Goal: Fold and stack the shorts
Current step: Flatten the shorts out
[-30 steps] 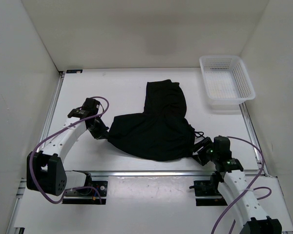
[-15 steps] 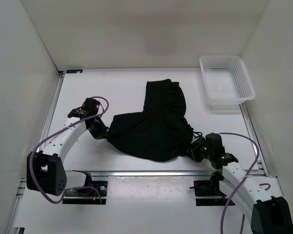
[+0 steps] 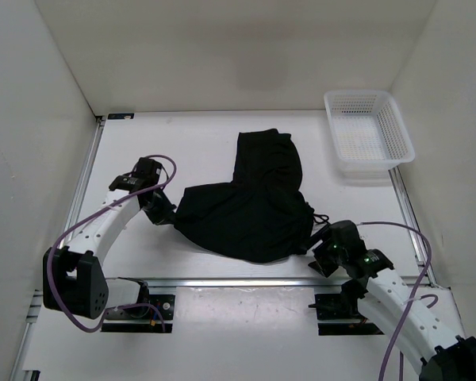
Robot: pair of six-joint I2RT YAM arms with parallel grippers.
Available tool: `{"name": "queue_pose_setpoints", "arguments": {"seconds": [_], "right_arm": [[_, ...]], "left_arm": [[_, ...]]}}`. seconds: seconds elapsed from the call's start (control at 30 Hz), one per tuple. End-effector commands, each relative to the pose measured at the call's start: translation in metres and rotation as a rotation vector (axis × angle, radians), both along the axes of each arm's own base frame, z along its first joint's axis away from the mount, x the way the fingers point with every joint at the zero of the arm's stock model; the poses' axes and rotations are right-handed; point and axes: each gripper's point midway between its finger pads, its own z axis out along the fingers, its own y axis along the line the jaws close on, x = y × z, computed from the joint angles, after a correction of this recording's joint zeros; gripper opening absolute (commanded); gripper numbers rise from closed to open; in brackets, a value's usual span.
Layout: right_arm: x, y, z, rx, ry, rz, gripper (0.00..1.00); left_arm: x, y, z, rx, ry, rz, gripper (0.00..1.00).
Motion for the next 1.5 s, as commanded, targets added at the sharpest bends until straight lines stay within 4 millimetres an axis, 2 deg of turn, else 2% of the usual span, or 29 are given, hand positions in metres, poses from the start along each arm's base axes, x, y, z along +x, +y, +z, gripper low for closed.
{"name": "queue_pose_setpoints", "arguments": {"seconds": [0.0,0.03,0.17,0.37,0.4,0.47,0.5,0.53,0.57,0.67,0.7,0.73,0.8,0.83,0.9,0.93,1.0,1.03,1.1,1.13,1.2,1.23,1.27,1.3,1.33,1.37,1.4,1.43,1.47], "right_arm": [[-0.009,0.004,-0.015,0.032,0.06,-0.036,0.78],[-0.001,0.008,-0.013,0.049,0.028,-0.035,0.77],[0.007,0.005,-0.026,-0.035,0.033,-0.031,0.74],[0.009,0.009,-0.041,-0.128,0.058,-0.03,0.65],[0.014,0.01,-0.038,-0.133,0.045,-0.039,0.51],[0.014,0.01,-0.035,-0.158,0.037,-0.047,0.3],[0.017,0.001,-0.029,-0.207,0.023,-0.073,0.12],[0.02,0.0,-0.02,-0.214,-0.011,-0.079,0.05],[0.022,-0.004,-0.014,-0.229,-0.026,-0.092,0.0],[0.029,-0.021,0.015,-0.294,-0.108,-0.103,0.0],[0.025,-0.027,0.02,-0.325,-0.111,-0.093,0.0],[0.031,-0.027,0.04,-0.311,-0.161,-0.096,0.0],[0.036,-0.032,0.059,-0.361,-0.214,-0.048,0.0],[0.043,-0.03,0.087,-0.354,-0.274,-0.038,0.0],[0.053,-0.028,0.118,-0.407,-0.352,0.056,0.0],[0.064,-0.021,0.154,-0.402,-0.411,0.076,0.0],[0.078,-0.015,0.187,-0.477,-0.476,0.18,0.0],[0.084,-0.011,0.23,-0.467,-0.55,0.186,0.0],[0.095,-0.005,0.264,-0.52,-0.625,0.27,0.0],[0.095,-0.002,0.305,-0.495,-0.708,0.278,0.0],[0.097,0.002,0.336,-0.527,-0.782,0.357,0.0],[0.094,0.003,0.35,-0.529,-0.809,0.387,0.0],[0.085,0.011,0.386,-0.47,-0.904,0.425,0.0],[0.079,0.014,0.399,-0.47,-0.96,0.483,0.0],[0.072,0.018,0.411,-0.448,-1.003,0.521,0.0],[0.06,0.019,0.434,-0.413,-1.077,0.543,0.0],[0.051,0.026,0.444,-0.376,-1.12,0.595,0.0],[0.042,0.023,0.456,-0.363,-1.165,0.6,0.0],[0.028,0.016,0.473,-0.352,-1.223,0.6,0.0]], "left_arm": [[0.008,0.001,0.017,0.007,-0.062,-0.004,0.1],[0.008,0.001,0.017,0.007,-0.062,-0.004,0.1],[0.008,0.001,0.017,0.01,-0.063,-0.013,0.1],[0.008,0.003,0.019,0.02,-0.065,-0.009,0.1],[0.008,0.003,0.019,0.02,-0.065,-0.009,0.1],[0.008,0.003,0.019,0.02,-0.065,-0.009,0.1],[0.006,0.004,0.018,0.022,-0.056,-0.009,0.1],[0.007,0.005,0.018,0.031,-0.058,-0.005,0.1],[0.007,0.005,0.021,0.031,-0.061,-0.005,0.1],[0.012,0.009,0.034,0.034,-0.087,0.011,0.1],[0.017,0.012,0.046,0.033,-0.116,0.014,0.1],[0.02,0.014,0.055,0.029,-0.137,0.027,0.1],[0.024,0.015,0.073,0.019,-0.174,0.025,0.1],[0.03,0.017,0.091,0.013,-0.208,0.035,0.1],[0.035,0.018,0.115,0.012,-0.263,0.04,0.1],[0.041,0.019,0.145,0.009,-0.338,0.048,0.1],[0.042,0.023,0.177,0.012,-0.418,0.072,0.1],[0.044,0.022,0.216,-0.015,-0.524,0.084,0.1],[0.04,0.025,0.258,-0.033,-0.652,0.096,0.1],[0.04,0.025,0.292,-0.046,-0.749,0.092,0.1],[0.034,0.029,0.329,-0.054,-0.857,0.095,0.1],[0.025,0.033,0.36,-0.047,-0.956,0.088,0.1],[0.016,0.037,0.376,-0.04,-1.006,0.094,0.1],[0.011,0.038,0.388,-0.039,-1.042,0.089,0.1],[-0.003,0.043,0.414,-0.032,-1.123,0.089,0.1],[-0.015,0.045,0.428,-0.04,-1.17,0.092,0.1],[-0.024,0.048,0.439,-0.026,-1.21,0.092,0.1],[-0.041,0.051,0.461,-0.029,-1.283,0.091,0.1],[-0.055,0.054,0.471,-0.016,-1.321,0.081,0.1]]}}
